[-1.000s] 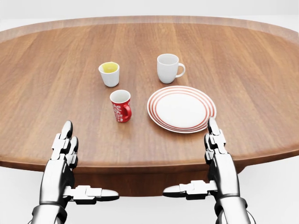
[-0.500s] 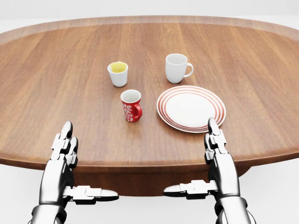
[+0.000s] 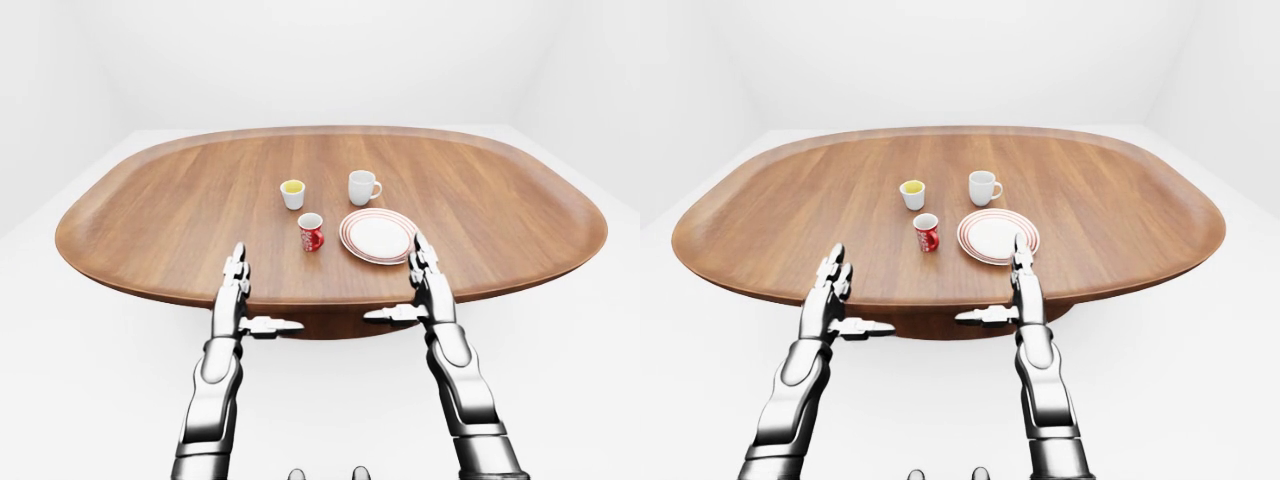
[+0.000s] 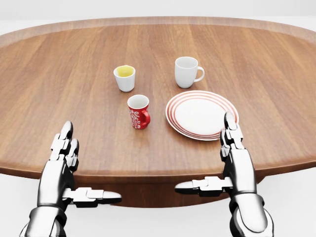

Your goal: Pick up the red mug and put it on the plate

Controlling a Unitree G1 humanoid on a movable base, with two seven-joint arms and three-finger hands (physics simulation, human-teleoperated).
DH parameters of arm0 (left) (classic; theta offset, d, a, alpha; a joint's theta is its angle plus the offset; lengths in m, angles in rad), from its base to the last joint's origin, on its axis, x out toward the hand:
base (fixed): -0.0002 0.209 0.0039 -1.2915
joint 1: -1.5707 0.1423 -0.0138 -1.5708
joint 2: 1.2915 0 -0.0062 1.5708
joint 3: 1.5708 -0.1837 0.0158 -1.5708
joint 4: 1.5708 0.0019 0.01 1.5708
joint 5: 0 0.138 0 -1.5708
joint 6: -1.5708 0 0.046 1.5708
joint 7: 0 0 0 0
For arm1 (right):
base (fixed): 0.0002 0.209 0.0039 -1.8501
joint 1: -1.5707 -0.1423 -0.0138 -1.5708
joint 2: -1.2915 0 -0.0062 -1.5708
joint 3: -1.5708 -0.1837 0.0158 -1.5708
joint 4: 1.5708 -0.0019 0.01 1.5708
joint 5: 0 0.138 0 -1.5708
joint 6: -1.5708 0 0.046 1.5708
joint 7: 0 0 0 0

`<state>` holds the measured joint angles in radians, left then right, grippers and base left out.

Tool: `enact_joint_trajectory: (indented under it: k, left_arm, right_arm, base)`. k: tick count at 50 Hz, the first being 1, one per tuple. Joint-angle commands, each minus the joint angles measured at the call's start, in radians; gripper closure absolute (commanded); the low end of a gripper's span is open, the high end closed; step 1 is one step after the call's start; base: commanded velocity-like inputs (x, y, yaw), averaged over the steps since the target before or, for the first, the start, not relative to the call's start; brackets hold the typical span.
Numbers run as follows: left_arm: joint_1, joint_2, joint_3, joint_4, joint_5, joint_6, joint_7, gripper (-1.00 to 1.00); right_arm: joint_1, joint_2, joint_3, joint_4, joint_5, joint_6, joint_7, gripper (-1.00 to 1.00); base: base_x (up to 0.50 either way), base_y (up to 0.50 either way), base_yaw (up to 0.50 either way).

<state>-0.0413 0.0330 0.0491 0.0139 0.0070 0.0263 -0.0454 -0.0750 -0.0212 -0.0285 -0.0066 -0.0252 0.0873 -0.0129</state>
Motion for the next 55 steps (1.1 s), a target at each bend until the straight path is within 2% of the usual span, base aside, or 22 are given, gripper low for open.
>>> enact_joint_trajectory:
  k: [1, 6, 15, 40, 55]
  left_arm:
    - [-0.082, 0.027, 0.027, -0.09, 0.0, 0.061, 0.005, -1.0]
    - [-0.126, 0.035, 0.033, -0.166, 0.004, 0.061, 0.008, -1.0]
    - [-0.195, 0.04, 0.027, -0.121, 0.028, 0.061, 0.019, -1.0]
    - [-0.205, 0.041, 0.025, -0.127, 0.038, 0.061, 0.019, -1.0]
    - [-0.199, 0.035, 0.018, -0.175, 0.044, 0.061, 0.016, -1.0]
  right_arm:
    - [-0.109, -0.028, -0.035, -0.048, -0.008, 0.0, -0.008, -1.0]
    - [-0.157, -0.052, -0.064, -0.064, 0.038, 0.0, 0.006, -1.0]
    - [-0.177, -0.073, -0.074, -0.115, 0.049, 0.0, 0.022, -1.0]
    - [-0.2, -0.077, -0.071, -0.109, 0.016, 0.0, 0.04, -1.0]
    - [-0.219, -0.075, -0.057, -0.131, -0.009, 0.0, 0.049, -1.0]
  base:
    - [0.0, 0.0, 0.0]
    - [0.0, 0.0, 0.0]
    - [0.0, 0.0, 0.0]
    - [0.0, 0.0, 0.0]
    - [0.24, 0.0, 0.0]
